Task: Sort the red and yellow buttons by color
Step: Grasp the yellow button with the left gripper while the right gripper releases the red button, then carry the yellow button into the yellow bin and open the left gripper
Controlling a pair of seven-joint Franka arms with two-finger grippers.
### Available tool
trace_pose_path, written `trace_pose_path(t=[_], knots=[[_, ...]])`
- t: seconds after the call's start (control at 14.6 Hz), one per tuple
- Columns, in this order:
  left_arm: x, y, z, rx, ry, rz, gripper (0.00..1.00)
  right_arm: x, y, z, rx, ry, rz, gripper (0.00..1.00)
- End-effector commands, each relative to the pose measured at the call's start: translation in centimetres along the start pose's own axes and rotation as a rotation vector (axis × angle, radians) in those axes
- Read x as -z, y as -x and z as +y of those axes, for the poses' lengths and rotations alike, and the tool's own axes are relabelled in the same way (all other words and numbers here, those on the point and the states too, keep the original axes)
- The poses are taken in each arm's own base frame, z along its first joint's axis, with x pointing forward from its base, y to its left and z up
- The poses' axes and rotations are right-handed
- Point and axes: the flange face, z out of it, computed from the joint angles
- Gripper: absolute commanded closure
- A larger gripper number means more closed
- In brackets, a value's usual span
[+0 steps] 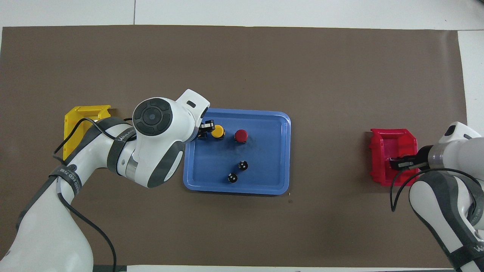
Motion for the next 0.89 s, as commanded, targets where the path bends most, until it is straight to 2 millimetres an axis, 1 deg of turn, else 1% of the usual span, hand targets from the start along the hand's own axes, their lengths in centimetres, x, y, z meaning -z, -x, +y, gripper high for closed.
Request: trace_pose_path(t=[0.0,0.07,0.14,0.21,0.27,0.34,0.41,0.48,0.55,0.62,0.68,0.75,0.82], knots=[[0.5,-0.5,0.7,0.021,0.007,0.000,0.96,-0.4,0.6,-0.2,0.003,0.012,0.006,0.98],[1.2,-0.5,0.8,0.020,0.000,-0.010,0.97,-0.6,0.6,-0.3,0.003,0.011,0.001,0.97],[2.8,-0.7,1.0,0.016,-0.012,-0.028,0.97,-0.8,0.8,-0.3,0.001,0.009,-0.003,0.95],[5.7,-1.4,0.8,0.017,-0.034,-0.057,0.98,-0.8,0.8,-0.3,0.001,0.010,0.000,0.92],[8.4,-2.0,0.0,0.030,-0.051,-0.080,0.98,-0.9,0.9,-0.4,0.000,0.011,0.003,0.88],[10.5,-2.9,-1.7,0.058,-0.069,-0.103,0.98,-1.0,1.0,-0.5,0.000,0.010,0.001,0.85],[11.7,-4.0,-4.2,0.090,-0.085,-0.115,0.98,-1.0,1.0,-0.5,0.002,0.010,0.001,0.83],[12.6,-5.1,-7.0,0.094,-0.090,-0.124,0.98,-1.0,1.0,-0.5,0.002,0.010,0.001,0.73],[13.4,-6.3,-9.9,0.063,-0.089,-0.133,0.98,-1.0,1.0,-0.5,0.002,0.010,0.001,0.66],[13.7,-7.5,-13.0,0.043,-0.092,-0.141,0.98,-1.0,1.0,-0.5,0.002,0.010,0.001,0.62],[13.8,-8.2,-16.0,0.018,-0.106,-0.143,0.98,-0.9,0.9,-0.5,0.002,0.011,0.003,0.57],[13.4,-9.1,-19.2,0.000,-0.110,-0.150,0.98,-0.9,0.9,-0.5,0.002,0.011,0.003,0.55],[13.3,-10.0,-22.7,-0.013,-0.104,-0.154,0.98,-1.0,0.9,-0.5,0.002,0.010,0.001,0.53]])
